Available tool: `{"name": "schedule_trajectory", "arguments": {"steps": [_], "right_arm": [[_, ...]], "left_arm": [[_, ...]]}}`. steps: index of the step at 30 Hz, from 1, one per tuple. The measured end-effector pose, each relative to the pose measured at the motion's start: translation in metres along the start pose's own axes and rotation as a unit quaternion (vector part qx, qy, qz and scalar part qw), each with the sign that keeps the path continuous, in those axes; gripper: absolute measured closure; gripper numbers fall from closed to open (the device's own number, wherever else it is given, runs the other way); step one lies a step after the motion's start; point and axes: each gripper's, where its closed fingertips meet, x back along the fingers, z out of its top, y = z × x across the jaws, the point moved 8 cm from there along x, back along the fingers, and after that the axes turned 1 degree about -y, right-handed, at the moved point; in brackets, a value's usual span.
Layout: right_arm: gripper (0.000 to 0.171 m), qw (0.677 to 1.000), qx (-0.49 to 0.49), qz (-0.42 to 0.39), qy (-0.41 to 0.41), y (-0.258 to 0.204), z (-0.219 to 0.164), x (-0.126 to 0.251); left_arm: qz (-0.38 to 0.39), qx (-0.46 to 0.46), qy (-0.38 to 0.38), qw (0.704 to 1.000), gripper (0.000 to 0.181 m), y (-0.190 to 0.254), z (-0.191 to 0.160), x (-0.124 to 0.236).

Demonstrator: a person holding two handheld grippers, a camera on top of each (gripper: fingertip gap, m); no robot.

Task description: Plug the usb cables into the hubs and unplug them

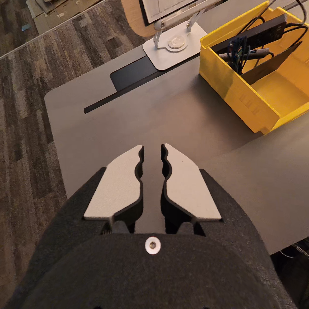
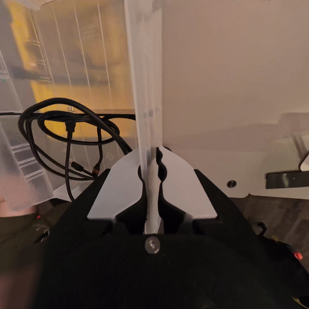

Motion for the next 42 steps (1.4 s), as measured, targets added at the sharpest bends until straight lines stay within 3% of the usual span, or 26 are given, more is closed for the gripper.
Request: {"name": "schedule_trajectory", "arguments": {"steps": [4,8,13,17,22,25,29,32,36,39,42], "right_arm": [[0.162,0.999,-0.046,-0.02,0.02,0.084,-0.02,-0.026],[0.162,0.995,-0.096,-0.021,0.014,0.147,-0.037,-0.081],[0.161,0.994,-0.113,0.008,-0.007,0.177,-0.046,-0.163],[0.161,0.994,-0.102,0.047,-0.018,0.178,-0.044,-0.204],[0.16,0.992,-0.097,0.083,-0.015,0.173,-0.033,-0.226],[0.162,0.99,-0.094,0.085,-0.06,0.165,-0.037,-0.237],[0.158,0.983,-0.073,0.117,-0.119,0.153,-0.047,-0.246],[0.157,0.982,-0.07,0.129,-0.115,0.153,-0.048,-0.246],[0.157,0.988,-0.071,0.126,-0.059,0.154,-0.048,-0.246],[0.154,0.988,-0.058,0.144,-0.018,0.158,-0.047,-0.246],[0.158,0.991,-0.062,0.116,-0.015,0.165,-0.042,-0.246]], "left_arm": [[-0.002,-0.021,-0.017,1.0,0.161,0.009,0.003,-0.005],[-0.006,-0.039,-0.034,0.999,0.161,0.017,0.007,-0.013],[-0.004,-0.057,-0.058,0.997,0.161,0.027,0.011,-0.025],[-0.028,-0.083,-0.068,0.994,0.161,0.041,0.018,-0.037],[-0.131,-0.134,-0.04,0.981,0.16,0.079,0.039,-0.061],[-0.19,-0.15,-0.03,0.97,0.16,0.105,0.051,-0.085],[-0.243,-0.111,-0.047,0.963,0.146,0.128,0.06,-0.131],[-0.28,-0.071,-0.041,0.957,0.139,0.142,0.063,-0.16],[-0.269,-0.031,-0.013,0.963,0.13,0.151,0.063,-0.186],[-0.275,-0.016,-0.075,0.958,0.12,0.165,0.061,-0.199],[-0.206,-0.049,-0.134,0.968,0.114,0.17,0.066,-0.217]]}}
